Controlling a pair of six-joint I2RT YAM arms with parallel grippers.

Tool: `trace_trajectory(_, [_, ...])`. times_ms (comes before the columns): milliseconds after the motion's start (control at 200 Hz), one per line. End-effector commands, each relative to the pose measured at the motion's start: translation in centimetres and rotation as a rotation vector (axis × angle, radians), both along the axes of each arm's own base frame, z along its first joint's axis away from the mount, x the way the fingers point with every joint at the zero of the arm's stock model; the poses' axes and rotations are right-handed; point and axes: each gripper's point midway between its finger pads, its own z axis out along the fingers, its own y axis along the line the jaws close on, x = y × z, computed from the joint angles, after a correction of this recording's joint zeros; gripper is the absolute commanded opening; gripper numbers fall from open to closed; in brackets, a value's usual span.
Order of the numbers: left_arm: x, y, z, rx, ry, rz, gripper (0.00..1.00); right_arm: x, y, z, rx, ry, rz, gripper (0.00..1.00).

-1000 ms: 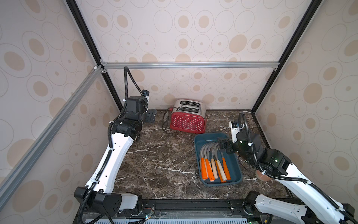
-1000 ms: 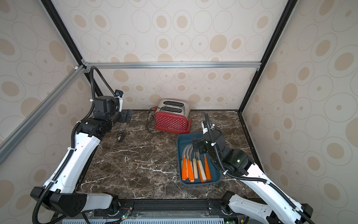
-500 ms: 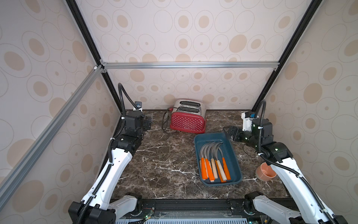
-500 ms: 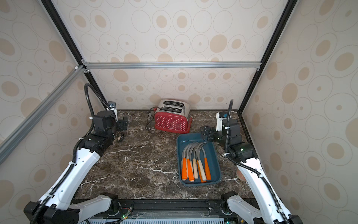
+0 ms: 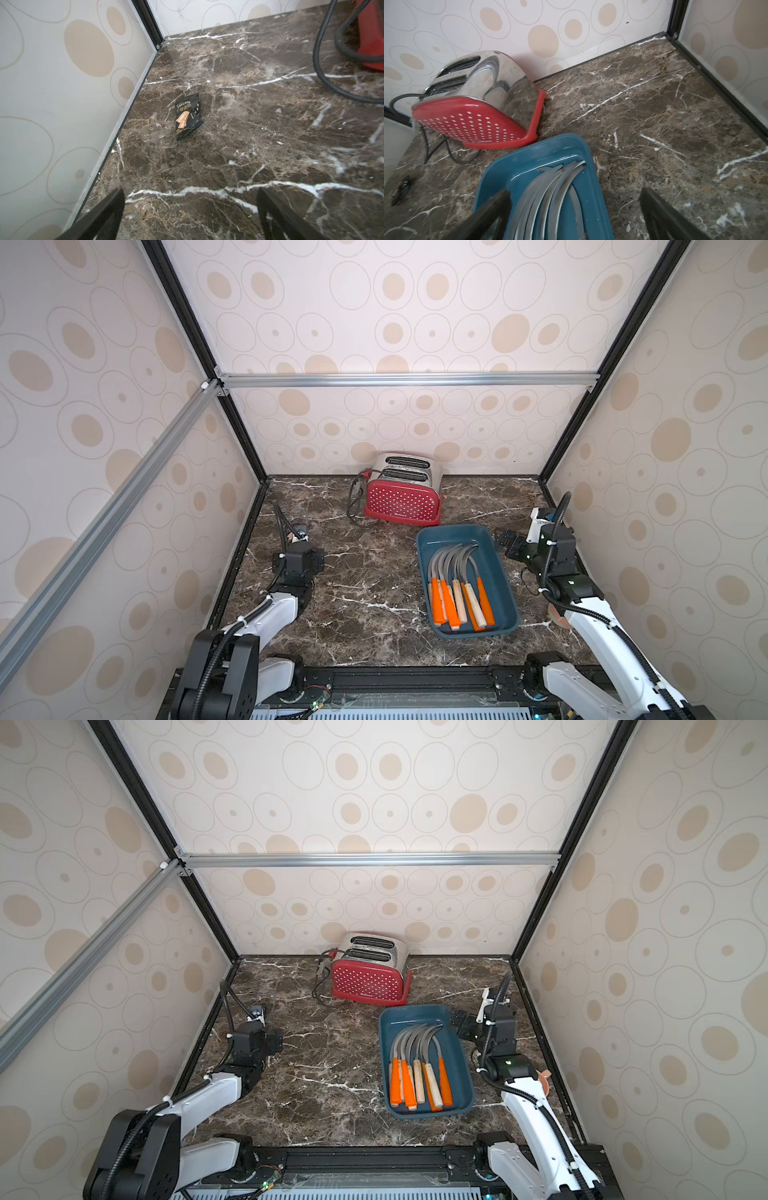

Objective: Put small sickles into storage boxes
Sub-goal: Reset both arms

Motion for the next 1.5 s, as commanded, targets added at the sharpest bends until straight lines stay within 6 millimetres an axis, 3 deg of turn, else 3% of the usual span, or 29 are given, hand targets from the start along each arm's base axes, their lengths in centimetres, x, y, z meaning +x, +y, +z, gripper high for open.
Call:
trace_trajectory(0, [2.2, 0.8, 4.7, 0.032, -0.251, 0.043, 0.99, 0.7, -1.4, 1.5, -0.096, -0.119, -0.041, 1.0])
trace_trajectory(366, [3.4, 1.7, 2.0, 0.042, -0.239, 0.099, 0.99, 0.7, -3.8, -4.4, -0.321, -0.124, -0.1, 1.0])
trace_trajectory(651, [3.7, 1.7, 1.8, 0.037, -0.226, 0.093, 0.99, 4.1, -3.6, -7.4, -0.394, -0.154, -0.082, 1.0])
trace_trajectory(821, [3.6, 1.7, 1.8, 0.036, -0.225, 0.091, 0.99, 5.7, -2.8, -11.1, -0.399, -0.128, -0.031, 1.0])
trace_trajectory(1037, [3.7, 1.7, 1.8, 0.035, -0.222, 0.09, 0.99, 6.7, -3.6, -11.7, -0.405, -0.067, -0.069, 1.0])
trace_trajectory(1497, [5.0, 1.6, 1.2, 0.007, -0.16, 0.052, 0.99, 6.5, -3.5, -11.8, -0.402, -0.053, -0.065, 1.0])
